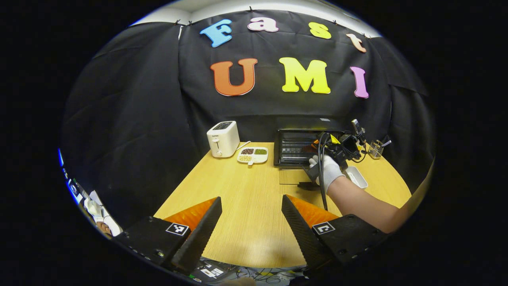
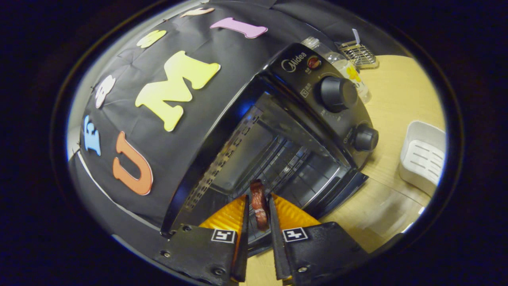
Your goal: Open the electric oven with the left hand, put the food in, and close the electric oven.
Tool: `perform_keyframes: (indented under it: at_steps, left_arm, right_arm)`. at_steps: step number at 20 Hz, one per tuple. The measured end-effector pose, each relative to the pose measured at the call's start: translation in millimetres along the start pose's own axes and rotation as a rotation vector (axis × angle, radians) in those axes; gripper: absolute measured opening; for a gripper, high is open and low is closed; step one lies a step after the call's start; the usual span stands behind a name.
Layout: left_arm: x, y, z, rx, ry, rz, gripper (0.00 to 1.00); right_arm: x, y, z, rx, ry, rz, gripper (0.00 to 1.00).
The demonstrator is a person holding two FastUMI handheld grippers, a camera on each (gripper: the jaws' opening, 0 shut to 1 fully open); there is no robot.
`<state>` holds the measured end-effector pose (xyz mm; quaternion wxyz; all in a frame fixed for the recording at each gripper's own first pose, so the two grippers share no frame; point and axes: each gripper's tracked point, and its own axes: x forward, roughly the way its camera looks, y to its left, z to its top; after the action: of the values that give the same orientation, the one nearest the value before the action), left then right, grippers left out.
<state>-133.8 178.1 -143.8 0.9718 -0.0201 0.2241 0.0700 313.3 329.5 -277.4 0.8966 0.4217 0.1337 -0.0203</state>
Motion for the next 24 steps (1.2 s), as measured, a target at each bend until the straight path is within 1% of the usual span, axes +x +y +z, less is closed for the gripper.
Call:
perform_keyframes:
  at_steps: [1, 2, 3, 4, 5, 6, 8, 9, 11, 12, 14, 16, 17, 18, 20, 22, 24]
  left_arm:
    - [1, -1, 2, 0.005, -0.006, -0.004, 0.97]
    - [1, -2, 4, 0.007, -0.012, -0.009, 0.97]
    - [1, -3, 5, 0.007, -0.015, -0.014, 0.97]
    - [1, -4, 6, 0.005, -0.021, -0.018, 0.97]
    - [0, -4, 7, 0.003, -0.027, -0.019, 0.96]
    - [0, -5, 8, 0.0, -0.032, -0.02, 0.97]
    - [0, -6, 11, -0.01, -0.041, -0.025, 0.96]
    - [-2, -7, 13, -0.012, -0.049, -0.026, 0.96]
    - [-4, -7, 16, -0.013, -0.067, -0.026, 0.97]
    - [-5, -9, 18, -0.015, -0.073, -0.03, 0.97]
    - [-11, -11, 23, 0.016, -0.114, -0.014, 0.97]
    - [-11, -24, 21, 0.024, -0.13, -0.033, 0.96]
    - [-12, -32, 21, 0.029, -0.143, -0.052, 0.97]
    - [-12, -41, 24, 0.039, -0.159, -0.072, 0.97]
    - [-7, -59, 27, 0.059, -0.179, -0.107, 0.97]
    - [0, -77, 30, 0.068, -0.187, -0.131, 0.97]
    - [10, -101, 31, 0.059, -0.187, -0.155, 0.97]
  right_arm:
    - [-1, 2, 5, -0.036, -0.011, -0.006, 0.42]
    - [-5, 6, 7, -0.086, -0.024, -0.008, 0.42]
    - [-7, 11, 12, -0.122, -0.029, -0.002, 0.63]
    - [-9, 12, 14, -0.148, -0.03, 0.002, 0.65]
    - [-12, 12, 14, -0.163, -0.025, 0.003, 0.82]
    - [-18, 11, 17, -0.172, -0.026, 0.0, 0.84]
    - [-29, 8, 25, -0.216, -0.025, -0.008, 0.87]
    - [-36, 5, 28, -0.238, -0.016, -0.013, 0.91]
    - [-61, 6, 39, -0.284, -0.007, -0.003, 0.92]
    - [-76, 8, 44, -0.332, 0.006, 0.013, 0.92]
    - [-114, 15, 59, -0.486, 0.027, 0.067, 0.94]
    - [-163, 21, 80, -0.653, 0.055, 0.115, 0.96]
    - [-189, 22, 94, -0.722, 0.057, 0.132, 0.96]
    - [-212, 22, 113, -0.79, 0.031, 0.15, 0.96]
    - [-254, 24, 159, -0.873, -0.031, 0.171, 0.96]
    - [-292, 19, 203, -0.888, -0.076, 0.156, 0.98]
    - [-320, 3, 236, -0.897, -0.099, 0.136, 0.98]
